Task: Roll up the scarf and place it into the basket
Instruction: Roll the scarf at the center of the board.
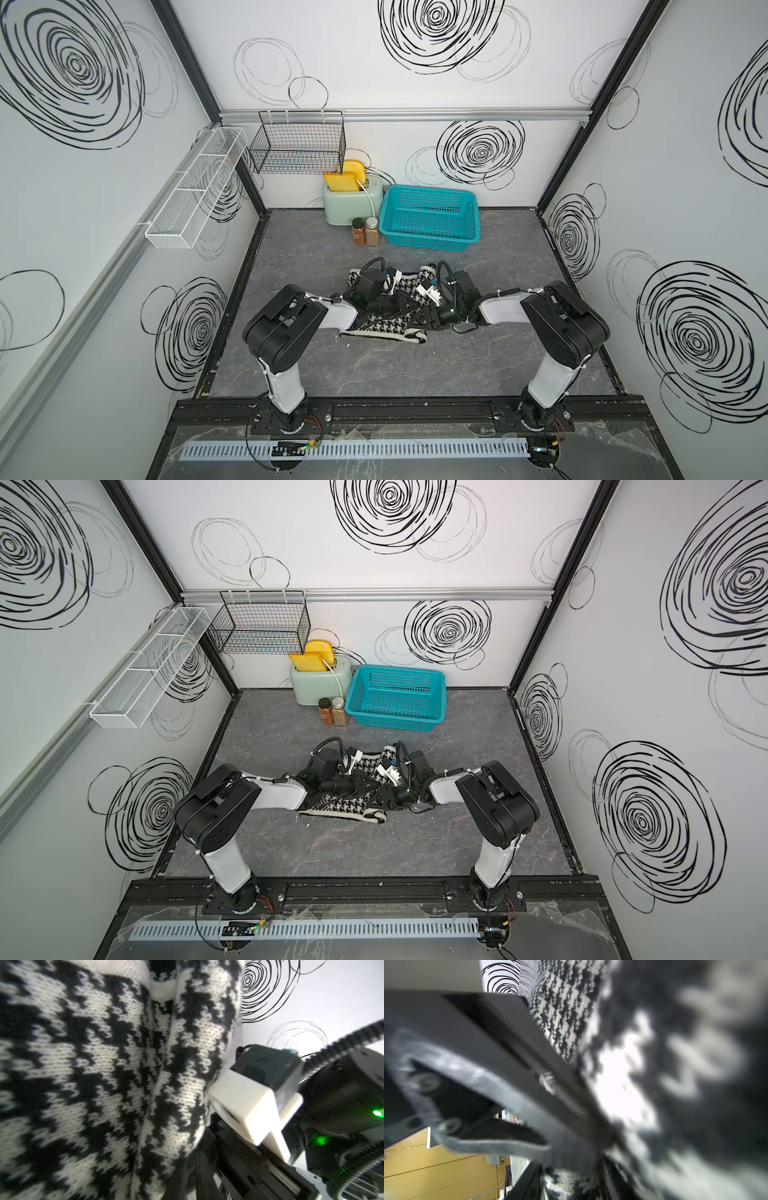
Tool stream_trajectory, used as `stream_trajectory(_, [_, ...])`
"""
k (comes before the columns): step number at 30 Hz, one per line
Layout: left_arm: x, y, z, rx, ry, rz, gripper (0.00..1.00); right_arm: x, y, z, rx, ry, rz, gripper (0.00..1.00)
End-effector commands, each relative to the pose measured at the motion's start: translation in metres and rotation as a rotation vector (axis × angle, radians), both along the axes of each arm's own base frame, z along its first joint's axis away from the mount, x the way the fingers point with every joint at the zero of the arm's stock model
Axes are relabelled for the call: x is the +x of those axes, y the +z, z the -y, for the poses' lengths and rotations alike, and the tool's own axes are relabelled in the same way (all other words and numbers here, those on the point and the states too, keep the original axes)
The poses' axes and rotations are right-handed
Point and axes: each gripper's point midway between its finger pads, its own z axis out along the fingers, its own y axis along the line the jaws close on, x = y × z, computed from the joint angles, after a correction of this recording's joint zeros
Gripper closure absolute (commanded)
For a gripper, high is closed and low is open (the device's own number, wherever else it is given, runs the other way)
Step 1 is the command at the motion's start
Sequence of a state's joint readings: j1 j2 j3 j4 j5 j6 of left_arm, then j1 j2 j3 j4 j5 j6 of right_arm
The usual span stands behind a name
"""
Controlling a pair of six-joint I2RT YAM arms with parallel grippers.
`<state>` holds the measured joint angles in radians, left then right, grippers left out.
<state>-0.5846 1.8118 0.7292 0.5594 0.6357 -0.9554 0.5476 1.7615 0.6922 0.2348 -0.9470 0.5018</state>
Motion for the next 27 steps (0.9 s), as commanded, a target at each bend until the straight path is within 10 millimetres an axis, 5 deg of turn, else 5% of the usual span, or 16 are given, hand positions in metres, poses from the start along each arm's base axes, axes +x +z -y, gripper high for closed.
stream_trajectory(1, [0.002,-0.002,0.005,-0.022,0.004,0.010,0.86,-0.006,-0.001,0.010,-0.047,-0.008,-0.014,0.47])
stream_trajectory(5, [-0.008,-0.016,-0.007,0.023,0.019,-0.015,0.85,0.011,0.018,0.016,-0.087,-0.032,0.048,0.34])
stream_trajectory(11, [-0.016,-0.023,-0.022,0.058,0.026,-0.029,0.85,0.086,0.052,0.034,-0.133,-0.175,0.205,0.35])
stream_trajectory(18, [-0.020,-0.027,-0.033,0.070,0.035,-0.039,0.84,0.151,0.040,0.004,-0.128,-0.141,0.220,0.42])
stream_trajectory(27, [-0.022,-0.037,-0.048,0.087,0.045,-0.059,0.84,0.155,-0.005,0.007,-0.188,-0.138,0.158,0.46])
